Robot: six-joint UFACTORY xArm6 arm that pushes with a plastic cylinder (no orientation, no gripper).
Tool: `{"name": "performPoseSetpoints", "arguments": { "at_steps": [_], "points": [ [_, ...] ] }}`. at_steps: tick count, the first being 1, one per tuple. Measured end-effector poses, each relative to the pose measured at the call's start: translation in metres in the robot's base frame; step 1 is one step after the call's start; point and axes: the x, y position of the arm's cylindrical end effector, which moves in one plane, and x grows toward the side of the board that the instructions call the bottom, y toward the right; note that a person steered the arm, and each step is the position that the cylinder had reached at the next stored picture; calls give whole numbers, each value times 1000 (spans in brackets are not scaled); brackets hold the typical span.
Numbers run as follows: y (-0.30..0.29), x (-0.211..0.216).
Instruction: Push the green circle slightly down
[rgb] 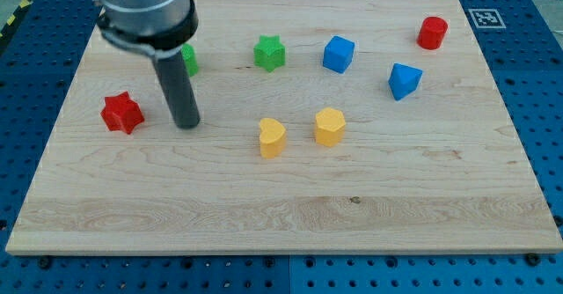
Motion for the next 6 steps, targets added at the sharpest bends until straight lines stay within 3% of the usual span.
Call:
{"name": "performPoseSetpoints", "arguments": {
  "at_steps": [3, 5, 6],
  "points": [
    [3, -99],
    [11, -137],
    [-27, -131]
  ]
}}
